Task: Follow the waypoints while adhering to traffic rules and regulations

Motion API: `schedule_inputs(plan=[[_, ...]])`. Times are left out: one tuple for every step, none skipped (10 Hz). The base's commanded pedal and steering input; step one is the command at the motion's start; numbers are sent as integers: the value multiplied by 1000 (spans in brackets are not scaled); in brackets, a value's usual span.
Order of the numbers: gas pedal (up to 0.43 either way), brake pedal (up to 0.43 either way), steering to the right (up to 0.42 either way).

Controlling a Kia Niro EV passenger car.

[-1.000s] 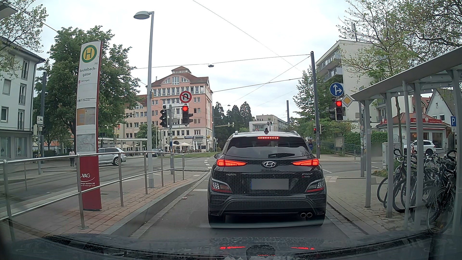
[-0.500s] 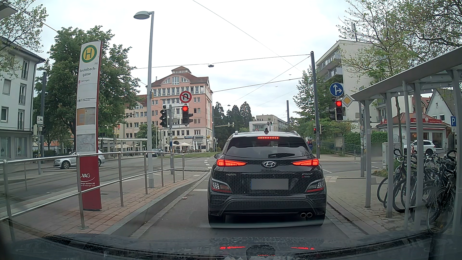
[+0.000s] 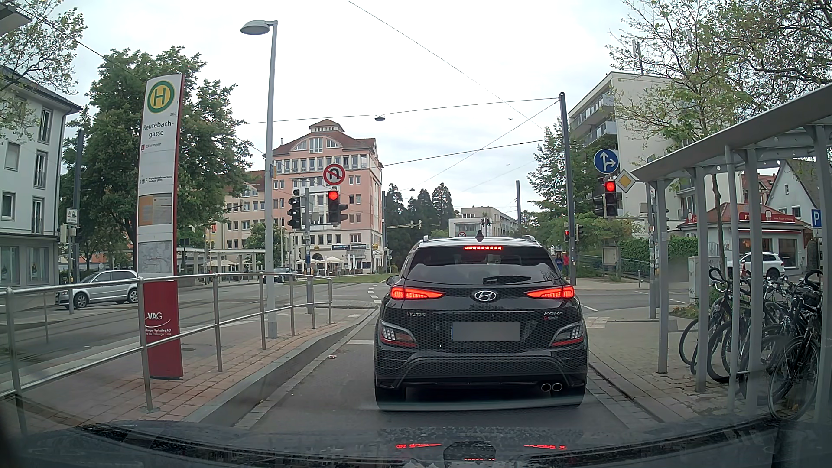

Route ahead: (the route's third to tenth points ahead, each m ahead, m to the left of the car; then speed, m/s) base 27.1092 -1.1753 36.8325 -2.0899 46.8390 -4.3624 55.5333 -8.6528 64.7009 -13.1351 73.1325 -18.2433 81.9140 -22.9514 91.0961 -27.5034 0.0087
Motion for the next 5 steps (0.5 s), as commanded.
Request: schedule_inputs(plan=[[0, 171, -2], [0, 171, -1], [0, 171, -2], [0, 171, -1], [0, 171, -1]])
